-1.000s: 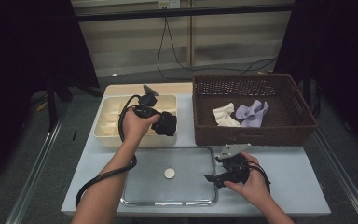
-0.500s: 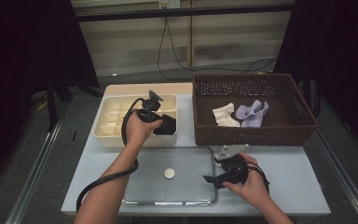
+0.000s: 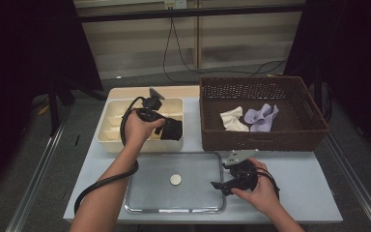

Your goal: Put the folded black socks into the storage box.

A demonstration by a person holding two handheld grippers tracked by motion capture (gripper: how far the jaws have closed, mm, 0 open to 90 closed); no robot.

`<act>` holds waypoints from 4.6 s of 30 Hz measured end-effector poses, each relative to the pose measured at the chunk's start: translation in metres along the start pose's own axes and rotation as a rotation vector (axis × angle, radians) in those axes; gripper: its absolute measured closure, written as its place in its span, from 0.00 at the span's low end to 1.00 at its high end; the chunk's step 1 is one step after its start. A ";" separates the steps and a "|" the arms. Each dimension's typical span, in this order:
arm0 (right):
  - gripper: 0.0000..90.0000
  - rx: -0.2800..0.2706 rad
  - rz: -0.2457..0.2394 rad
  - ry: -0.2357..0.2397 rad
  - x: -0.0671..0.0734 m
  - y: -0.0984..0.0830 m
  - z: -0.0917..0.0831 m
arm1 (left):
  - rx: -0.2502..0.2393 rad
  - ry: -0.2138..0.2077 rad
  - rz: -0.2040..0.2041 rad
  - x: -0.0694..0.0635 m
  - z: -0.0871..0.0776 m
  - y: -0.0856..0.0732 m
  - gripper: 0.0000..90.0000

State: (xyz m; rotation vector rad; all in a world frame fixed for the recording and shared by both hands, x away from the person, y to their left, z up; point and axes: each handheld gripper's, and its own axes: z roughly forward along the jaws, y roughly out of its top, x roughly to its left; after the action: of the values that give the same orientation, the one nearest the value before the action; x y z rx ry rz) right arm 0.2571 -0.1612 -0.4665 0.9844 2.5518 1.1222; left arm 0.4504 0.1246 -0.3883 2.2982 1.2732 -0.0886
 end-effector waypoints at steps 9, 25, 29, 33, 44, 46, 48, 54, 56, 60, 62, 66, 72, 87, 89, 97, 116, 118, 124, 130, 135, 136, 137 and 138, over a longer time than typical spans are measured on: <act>0.22 0.006 0.003 0.003 0.001 0.000 0.001 | 0.001 -0.014 0.004 -0.001 -0.014 0.005 0.51; 0.22 0.005 0.002 -0.002 0.001 0.000 0.001 | 0.025 -0.015 0.018 -0.003 -0.039 0.015 0.67; 0.22 0.003 0.004 -0.001 0.001 0.000 0.001 | 0.028 -0.010 0.019 -0.003 -0.042 0.017 0.73; 0.22 0.005 0.002 0.002 0.001 0.000 0.001 | 0.039 -0.013 0.026 -0.004 -0.044 0.020 0.80; 0.22 -0.001 0.008 0.005 0.000 0.000 0.001 | 0.086 -0.027 0.050 -0.005 -0.043 0.022 1.00; 0.22 0.000 0.006 0.005 0.000 0.000 0.001 | 0.089 -0.029 0.057 -0.005 -0.041 0.022 1.00; 0.22 0.000 0.007 0.006 0.000 0.000 0.001 | 0.091 -0.029 0.054 -0.005 -0.039 0.022 1.00; 0.22 0.001 0.008 0.002 0.000 -0.001 0.000 | 0.090 -0.030 0.060 -0.006 -0.032 0.022 1.00; 0.22 -0.003 0.012 0.011 -0.001 -0.001 0.001 | 0.093 -0.032 0.060 -0.006 -0.029 0.021 1.00; 0.22 -0.003 0.011 0.010 -0.001 -0.001 0.001 | 0.098 -0.035 0.063 -0.006 -0.023 0.020 1.00; 0.22 0.001 0.009 0.004 -0.001 -0.001 0.000 | 0.094 -0.034 0.064 -0.006 -0.021 0.019 1.00; 0.22 0.002 0.009 0.003 0.000 -0.001 0.001 | 0.094 -0.031 0.068 -0.005 -0.017 0.018 1.00; 0.22 0.001 0.005 0.010 0.000 0.000 0.002 | 0.094 -0.023 0.068 -0.004 -0.006 0.015 1.00; 0.22 0.007 -0.003 0.021 0.003 0.001 0.002 | 0.139 -0.056 0.116 -0.017 0.027 0.008 1.00; 0.22 0.001 -0.003 0.029 0.003 0.001 0.002 | 0.142 -0.054 0.125 -0.019 0.029 0.007 1.00; 0.22 -0.002 -0.002 0.031 0.003 0.001 0.003 | 0.142 -0.056 0.133 -0.020 0.039 0.003 1.00; 0.22 0.007 -0.013 0.023 0.005 0.002 0.004 | 0.200 -0.023 0.140 -0.022 0.054 0.003 1.00; 0.22 0.008 -0.011 0.024 0.005 0.002 0.004 | 0.187 -0.030 0.135 -0.021 0.053 0.002 1.00; 0.21 0.000 -0.005 0.023 0.003 0.001 0.003 | 0.123 -0.069 0.133 -0.018 0.040 -0.002 0.98; 0.21 -0.007 -0.009 0.022 0.003 0.002 0.002 | 0.054 -0.084 0.145 -0.017 0.012 -0.003 0.78; 0.21 -0.007 -0.010 0.023 0.004 0.003 0.002 | -0.009 -0.079 0.148 -0.012 -0.011 -0.007 0.73; 0.21 -0.010 -0.009 0.028 0.004 0.003 0.002 | -0.005 -0.078 0.150 -0.012 -0.013 -0.008 0.71; 0.21 -0.010 -0.010 0.028 0.004 0.003 0.002 | -0.013 -0.081 0.157 -0.011 -0.015 -0.010 0.69; 0.21 -0.011 -0.010 0.027 0.004 0.003 0.002 | -0.008 -0.080 0.173 -0.012 -0.017 -0.011 0.67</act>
State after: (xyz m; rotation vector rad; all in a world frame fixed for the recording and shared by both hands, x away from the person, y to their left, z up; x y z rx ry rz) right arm 0.2562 -0.1558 -0.4656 0.9595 2.5653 1.1534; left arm 0.4313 0.1281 -0.3747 2.3623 1.0292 -0.1145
